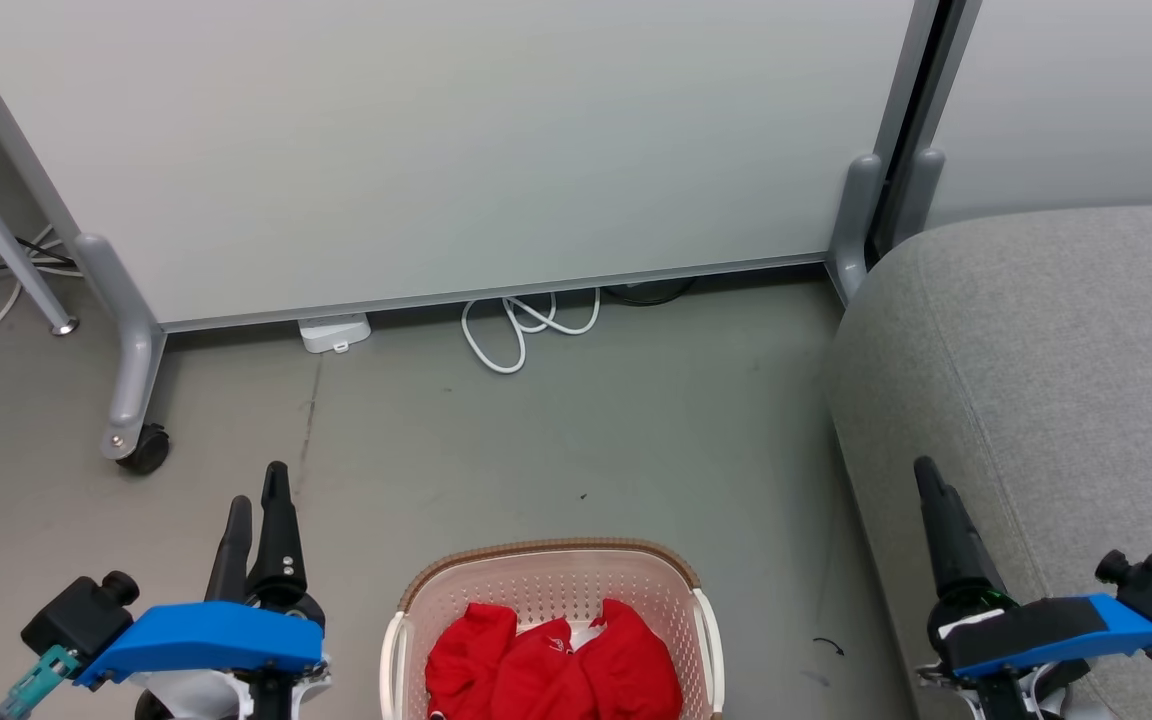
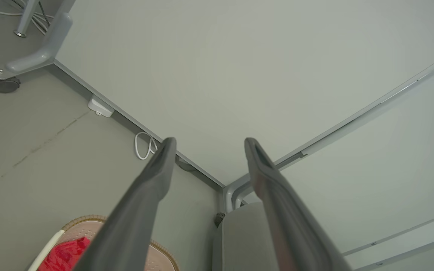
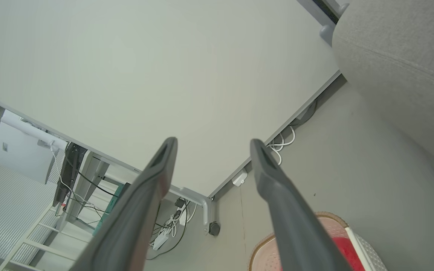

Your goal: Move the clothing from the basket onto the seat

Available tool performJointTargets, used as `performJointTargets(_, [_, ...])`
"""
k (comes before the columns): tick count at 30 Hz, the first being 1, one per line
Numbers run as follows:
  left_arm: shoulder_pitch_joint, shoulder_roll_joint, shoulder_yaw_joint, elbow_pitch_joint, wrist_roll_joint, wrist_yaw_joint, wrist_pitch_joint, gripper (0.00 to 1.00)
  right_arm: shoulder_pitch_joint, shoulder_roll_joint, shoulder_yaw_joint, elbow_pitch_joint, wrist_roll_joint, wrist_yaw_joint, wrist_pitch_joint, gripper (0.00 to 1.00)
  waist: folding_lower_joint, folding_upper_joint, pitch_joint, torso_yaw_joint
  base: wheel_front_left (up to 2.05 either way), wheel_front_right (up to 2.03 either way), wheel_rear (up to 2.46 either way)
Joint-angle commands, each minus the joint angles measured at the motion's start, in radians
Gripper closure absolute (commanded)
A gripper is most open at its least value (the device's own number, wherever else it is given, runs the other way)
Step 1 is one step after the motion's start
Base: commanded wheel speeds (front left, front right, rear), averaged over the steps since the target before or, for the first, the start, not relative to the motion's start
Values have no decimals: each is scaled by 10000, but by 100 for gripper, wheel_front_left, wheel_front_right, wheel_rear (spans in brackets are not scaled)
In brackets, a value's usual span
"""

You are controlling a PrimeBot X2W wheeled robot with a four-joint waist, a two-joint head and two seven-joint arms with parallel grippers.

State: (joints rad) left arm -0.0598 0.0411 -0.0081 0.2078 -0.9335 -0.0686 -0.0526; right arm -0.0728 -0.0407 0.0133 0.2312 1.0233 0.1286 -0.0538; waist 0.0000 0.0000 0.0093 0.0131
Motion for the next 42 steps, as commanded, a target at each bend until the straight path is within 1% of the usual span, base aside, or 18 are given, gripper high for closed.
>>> performJointTargets(1, [-279,77,-92,-94,525,87,-130,0,-260,-62,104,-154,-481,15,-117,0,0,0,-1,9,0,0,0])
performJointTargets(9, [-327,83,-338,168,1812,266,-396,0,-268,-70,338,-5,-1857,17,-379,0,0,0,-14,46,0,0,0])
performJointTargets(12, [-341,85,-379,193,2074,294,-455,0,-285,-72,404,18,-2155,17,-443,0,0,0,-12,54,0,0,0])
performJointTargets(13, [-359,87,-488,212,2710,356,-605,0,-316,-77,522,1,-2791,18,-593,0,0,0,-7,64,0,0,0])
performJointTargets(15, [-359,87,-488,212,2710,356,-605,0,-316,-77,522,1,-2791,18,-593,0,0,0,-7,64,0,0,0])
performJointTargets(27, [-426,93,-723,234,4104,479,-946,0,-344,-89,704,-37,-4221,21,-932,0,0,0,30,98,0,0,0])
performJointTargets(42, [-431,99,-949,182,5611,595,-1311,0,-375,-102,932,-64,-5702,24,-1304,0,0,0,52,141,0,0,0])
